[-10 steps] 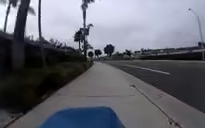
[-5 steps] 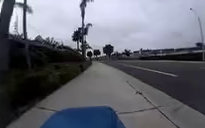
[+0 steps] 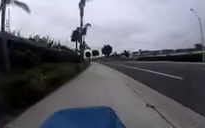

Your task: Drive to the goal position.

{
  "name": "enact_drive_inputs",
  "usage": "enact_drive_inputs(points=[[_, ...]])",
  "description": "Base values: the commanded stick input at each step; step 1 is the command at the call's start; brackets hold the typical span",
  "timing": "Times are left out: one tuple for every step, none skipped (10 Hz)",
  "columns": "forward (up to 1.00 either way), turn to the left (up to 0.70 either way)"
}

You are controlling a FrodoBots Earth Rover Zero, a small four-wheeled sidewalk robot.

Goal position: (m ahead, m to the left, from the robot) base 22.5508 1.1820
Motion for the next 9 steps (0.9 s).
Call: enact_drive_inputs(points=[[1.0, 0.27], [1.0, 0.17], [1.0, 0.0], [1.0, 0.0], [1.0, 0.0], [1.0, 0.0], [1.0, 0.0], [1.0, 0.0], [1.0, 0.0]])
